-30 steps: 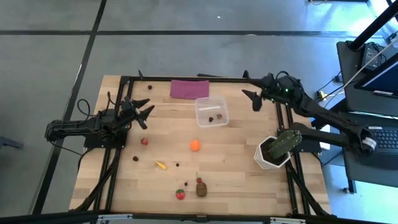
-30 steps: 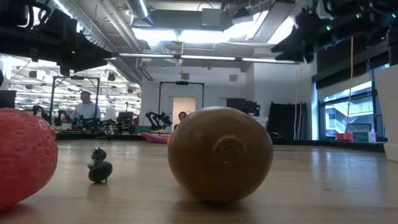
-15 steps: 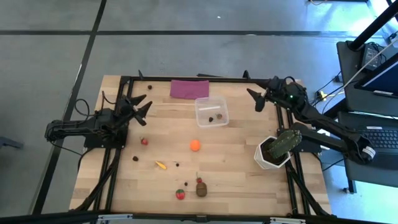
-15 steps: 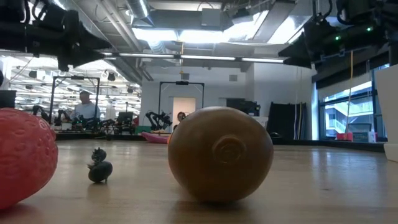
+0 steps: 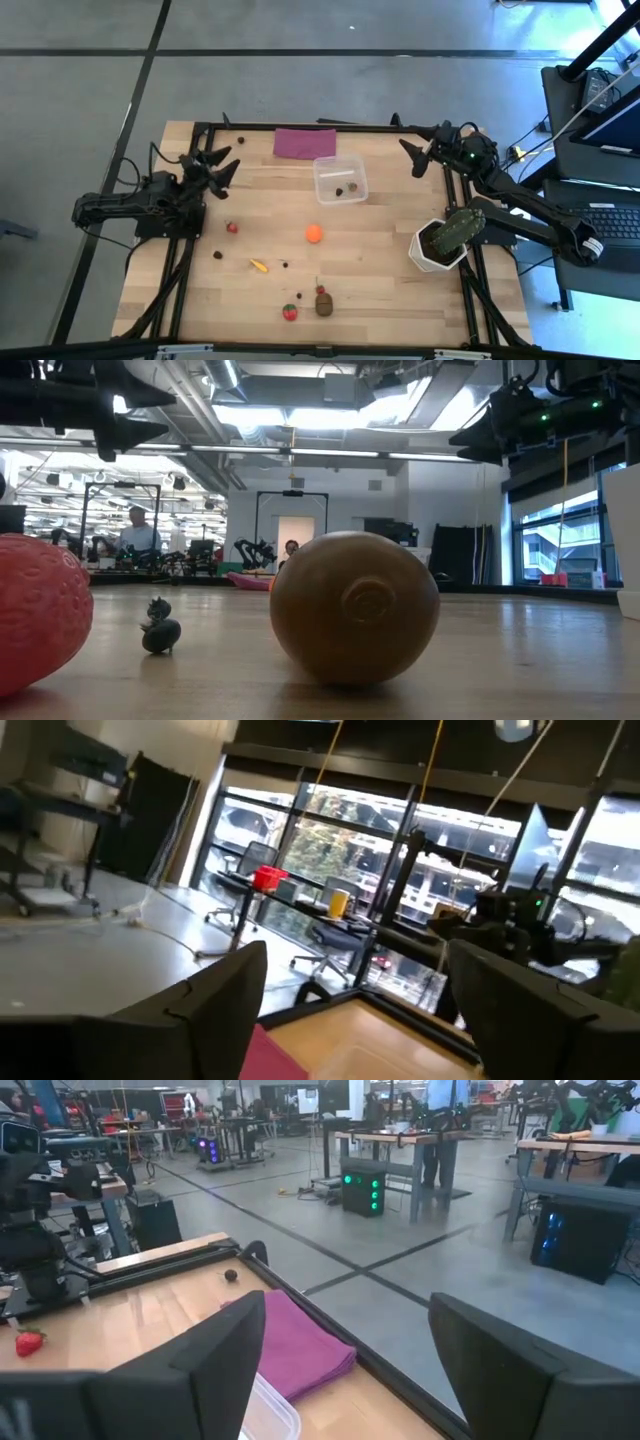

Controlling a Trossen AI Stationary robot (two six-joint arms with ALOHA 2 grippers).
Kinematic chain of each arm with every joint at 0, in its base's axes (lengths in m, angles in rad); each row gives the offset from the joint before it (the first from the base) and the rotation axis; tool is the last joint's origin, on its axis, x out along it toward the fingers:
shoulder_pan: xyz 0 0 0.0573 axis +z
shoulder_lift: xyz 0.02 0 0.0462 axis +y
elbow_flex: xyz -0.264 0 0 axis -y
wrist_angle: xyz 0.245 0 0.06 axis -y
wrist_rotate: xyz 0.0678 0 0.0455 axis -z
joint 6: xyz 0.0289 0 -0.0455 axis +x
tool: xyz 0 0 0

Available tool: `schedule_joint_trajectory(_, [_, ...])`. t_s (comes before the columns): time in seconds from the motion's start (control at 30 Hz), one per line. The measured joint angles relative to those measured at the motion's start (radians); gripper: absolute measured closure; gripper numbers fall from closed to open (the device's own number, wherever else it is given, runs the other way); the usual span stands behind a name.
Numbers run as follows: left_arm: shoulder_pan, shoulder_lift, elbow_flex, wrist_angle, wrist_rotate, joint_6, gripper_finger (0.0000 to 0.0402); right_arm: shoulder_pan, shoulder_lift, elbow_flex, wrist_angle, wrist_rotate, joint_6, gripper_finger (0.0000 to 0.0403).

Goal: Pick and placing Produce into tupperware
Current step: Put the black cherry into the transparent bin

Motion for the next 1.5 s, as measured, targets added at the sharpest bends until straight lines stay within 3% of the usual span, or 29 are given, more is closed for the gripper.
schedule_joint_trajectory(0.13, [0.001, 0.04, 0.065, -0.065, -0.011, -0.052, 0.0111, 0.0, 0.0, 0.0, 0.0, 0.0, 0.0, 0.012])
schedule_joint_trajectory(0.27, [0.023, 0.192, 0.23, -0.216, -0.094, -0.063, 0.0124, 0.0, 0.0, 0.0, 0.0, 0.0, -0.001, 0.012])
schedule_joint_trajectory(0.5, [0.132, 0.567, 0.692, -0.769, -0.131, -0.191, 0.0135, 0.0, 0.0, 0.0, 0.0, 0.0, -0.002, 0.012])
schedule_joint_trajectory(0.63, [0.257, 0.794, 0.936, -1.083, -0.052, -0.224, 0.0135, 0.001, 0.0, 0.0, 0.0, 0.0, 0.004, 0.012])
schedule_joint_trajectory(0.83, [0.509, 1.067, 1.184, -1.375, 0.196, -0.261, 0.0135, 0.001, 0.0, 0.0, -0.001, -0.001, 0.028, 0.012])
schedule_joint_trajectory(1.1, [0.693, 1.355, 1.268, -1.48, 0.225, -0.255, 0.0135, 0.005, 0.0, 0.0, -0.002, -0.001, 0.087, 0.012])
schedule_joint_trajectory(1.5, [0.791, 1.668, 1.269, -1.411, 0.19, -0.115, 0.0135, 0.005, 0.001, 0.0, -0.003, -0.002, 0.108, 0.012])
